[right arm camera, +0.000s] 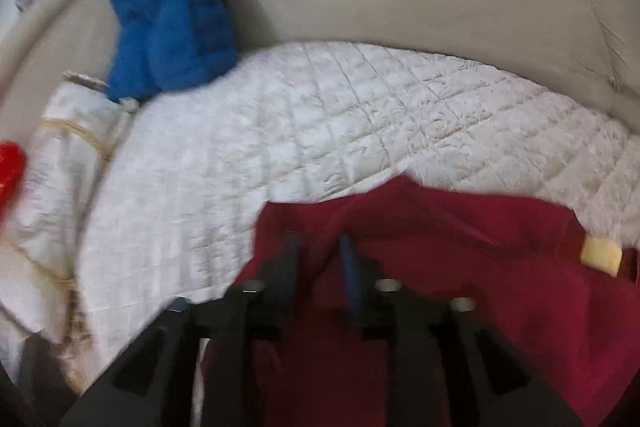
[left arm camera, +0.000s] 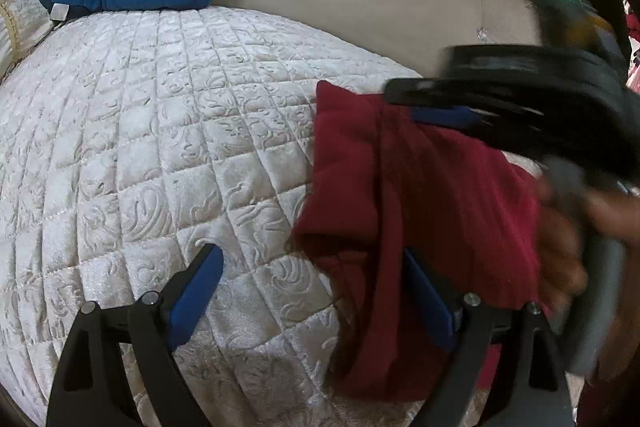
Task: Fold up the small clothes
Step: 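Release the folded hem and smooth the folded sweater with both tools, then grasp the folded red sweater edge with the left tool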
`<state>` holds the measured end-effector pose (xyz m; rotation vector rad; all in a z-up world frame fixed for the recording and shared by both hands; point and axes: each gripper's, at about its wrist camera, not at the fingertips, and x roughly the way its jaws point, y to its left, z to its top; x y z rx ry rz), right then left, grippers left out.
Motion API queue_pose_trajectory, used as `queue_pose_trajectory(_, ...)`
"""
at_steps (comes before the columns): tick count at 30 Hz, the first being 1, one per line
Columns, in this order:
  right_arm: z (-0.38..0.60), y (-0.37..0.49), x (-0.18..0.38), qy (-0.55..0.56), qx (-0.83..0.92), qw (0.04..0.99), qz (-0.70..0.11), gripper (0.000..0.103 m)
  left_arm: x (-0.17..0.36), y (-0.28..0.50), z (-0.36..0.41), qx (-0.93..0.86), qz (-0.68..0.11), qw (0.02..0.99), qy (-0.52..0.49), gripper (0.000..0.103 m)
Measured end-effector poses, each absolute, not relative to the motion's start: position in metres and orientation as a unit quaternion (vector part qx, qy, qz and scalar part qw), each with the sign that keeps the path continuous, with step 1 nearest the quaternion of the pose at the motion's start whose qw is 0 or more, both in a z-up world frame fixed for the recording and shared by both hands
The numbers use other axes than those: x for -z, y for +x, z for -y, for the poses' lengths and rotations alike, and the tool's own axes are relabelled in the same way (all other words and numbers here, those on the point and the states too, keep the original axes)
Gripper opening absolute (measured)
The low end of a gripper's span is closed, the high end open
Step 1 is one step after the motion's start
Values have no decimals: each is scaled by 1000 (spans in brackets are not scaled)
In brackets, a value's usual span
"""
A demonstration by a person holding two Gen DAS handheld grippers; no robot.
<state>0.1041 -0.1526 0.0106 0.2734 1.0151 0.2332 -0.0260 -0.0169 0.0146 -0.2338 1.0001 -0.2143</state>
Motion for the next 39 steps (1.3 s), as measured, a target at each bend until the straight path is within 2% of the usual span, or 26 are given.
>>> queue_pose_trajectory(4,168,61,-20,127,-102,869,-466,15,-15,-26,16,104,-479,865,-112,93)
queue_pose_trajectory(7,184,39,-5,128,-71,867,-476,14,-15,-26,16,103,-478,865,-110,93)
queue_pose_trajectory(10,193,34,8,138,-80,868,-470,13,-15,-27,17,102,-477,866,-107,93)
queue_pose_trajectory(15,174,46,-16,133,-106,858,-485,14,-15,-27,16,101,-476,867,-107,93)
queue_pose_trajectory(17,161,53,-21,125,-116,855,-490,18,-14,-27,16,102,-475,867,-107,93)
queue_pose_trajectory(18,154,62,-21,124,-120,850,-498,24,-14,-27,15,103,-475,867,-109,93)
queue_pose_trajectory(19,150,69,-19,127,-124,844,-506,35,-14,-27,14,103,-475,867,-111,93)
queue_pose_trajectory(21,142,88,-9,132,-124,830,-528,48,-14,-27,12,105,-475,866,-116,94)
queue_pose_trajectory(23,130,102,-2,111,-108,825,-543,52,-15,-27,9,108,-474,865,-126,94)
queue_pose_trajectory(25,117,107,-2,79,-103,831,-541,63,-15,-26,6,110,-473,863,-137,94)
queue_pose_trajectory(30,95,117,8,4,-100,831,-547,66,-16,-26,0,111,-470,862,-152,94)
queue_pose_trajectory(32,91,118,10,-26,-107,830,-546,58,-17,-26,1,111,-469,863,-149,94)
queue_pose_trajectory(34,97,114,7,-47,-93,836,-539,25,-17,-25,3,114,-465,865,-149,94)
queue_pose_trajectory(35,104,111,4,-32,-97,840,-533,19,-18,-24,4,118,-462,866,-150,94)
queue_pose_trajectory(36,114,106,1,-7,-108,844,-525,7,-19,-22,7,122,-459,867,-152,94)
queue_pose_trajectory(37,120,102,-1,8,-112,846,-521,2,-20,-21,8,129,-456,867,-154,93)
queue_pose_trajectory(38,126,99,-3,25,-116,848,-517,1,-22,-20,11,146,-451,866,-161,90)
queue_pose_trajectory(39,133,95,-5,47,-124,849,-511,0,-23,-18,13,164,-449,862,-171,77)
